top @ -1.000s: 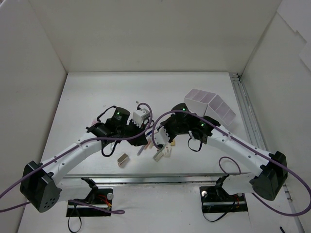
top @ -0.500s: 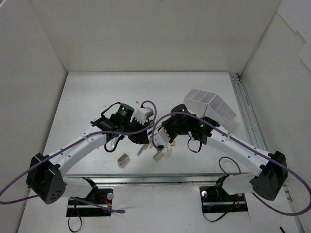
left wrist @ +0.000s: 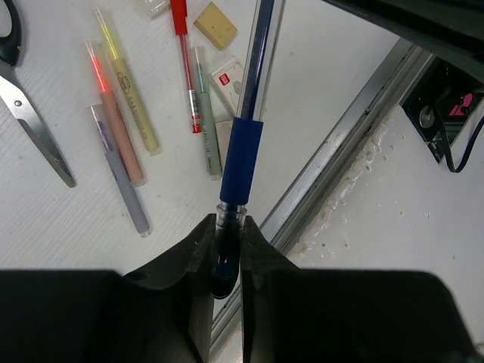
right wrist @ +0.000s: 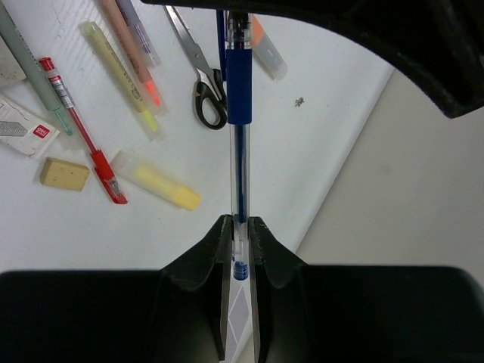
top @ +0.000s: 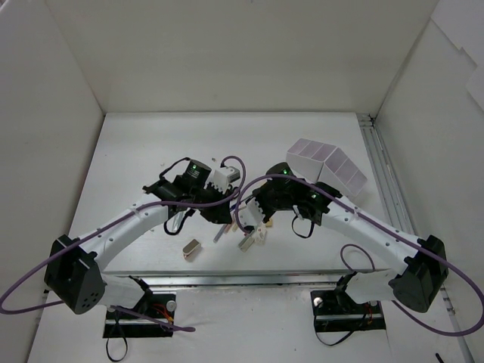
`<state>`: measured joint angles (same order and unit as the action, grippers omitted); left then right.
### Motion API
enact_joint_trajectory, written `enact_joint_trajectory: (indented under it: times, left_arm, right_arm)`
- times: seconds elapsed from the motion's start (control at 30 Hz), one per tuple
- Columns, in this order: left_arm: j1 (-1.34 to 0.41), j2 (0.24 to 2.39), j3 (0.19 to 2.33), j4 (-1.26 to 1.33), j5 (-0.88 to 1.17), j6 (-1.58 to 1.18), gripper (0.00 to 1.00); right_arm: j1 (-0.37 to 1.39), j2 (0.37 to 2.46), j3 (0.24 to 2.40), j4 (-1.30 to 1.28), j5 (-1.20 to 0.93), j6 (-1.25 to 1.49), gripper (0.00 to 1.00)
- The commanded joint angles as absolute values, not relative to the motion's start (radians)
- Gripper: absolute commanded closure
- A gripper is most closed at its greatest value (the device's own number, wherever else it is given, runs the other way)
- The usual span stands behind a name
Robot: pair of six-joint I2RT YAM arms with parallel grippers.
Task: Sort the stationery into containers
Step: Close the pen cap on the pen.
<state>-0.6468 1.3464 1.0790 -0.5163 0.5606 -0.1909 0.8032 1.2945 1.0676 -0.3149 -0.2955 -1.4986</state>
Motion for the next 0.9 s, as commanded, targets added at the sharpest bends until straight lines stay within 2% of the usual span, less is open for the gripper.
enact_joint_trajectory:
  times: [0.0, 0.17, 0.23, 0.3, 0.43, 0.5, 0.63, 0.67, 0.87]
  left_arm:
    - [-0.641, 1.31, 1.17, -0.313, 0.511, -0.221, 1.0]
    - [-0.641, 1.293, 1.164, -0.351, 0.503, -0.265, 1.0]
    - [-0.641, 1.296, 1.169, -0.386, 0.512, -0.278, 1.0]
    - [-0.641, 1.305, 1.173, -0.431, 0.496, -0.291, 1.0]
    - [-0.641, 1.305, 1.17, -0.471, 0.482, -0.311, 1.0]
    - [-0.641, 1.304, 1.17, -0.477, 0.48, -0.314, 1.0]
    - [-0.641, 1.305, 1.19, -0.491, 0.483, -0.321, 1.0]
    - [-0.641, 1.308, 1.193, -0.495, 0.489, -0.319, 1.0]
    - [-0.65, 1.333, 1.215, -0.548, 0.48, -0.33, 1.0]
  right_arm:
    - [0.871, 1.281, 1.091, -0.281, -0.48, -1.445, 1.0]
    - [0.868, 1.308, 1.121, -0.278, -0.373, -1.39, 1.0]
    - [0.862, 1.312, 1.127, -0.27, -0.357, -1.381, 0.94]
    - [0.862, 1.319, 1.138, -0.265, -0.334, -1.373, 0.84]
    - [0.859, 1.328, 1.146, -0.258, -0.331, -1.382, 0.77]
    - [0.859, 1.333, 1.144, -0.259, -0.344, -1.391, 0.71]
    - [0.861, 1.345, 1.144, -0.256, -0.359, -1.413, 0.66]
    - [0.862, 1.345, 1.146, -0.255, -0.362, -1.413, 0.58]
    - [0.862, 1.336, 1.152, -0.226, -0.376, -1.404, 0.56]
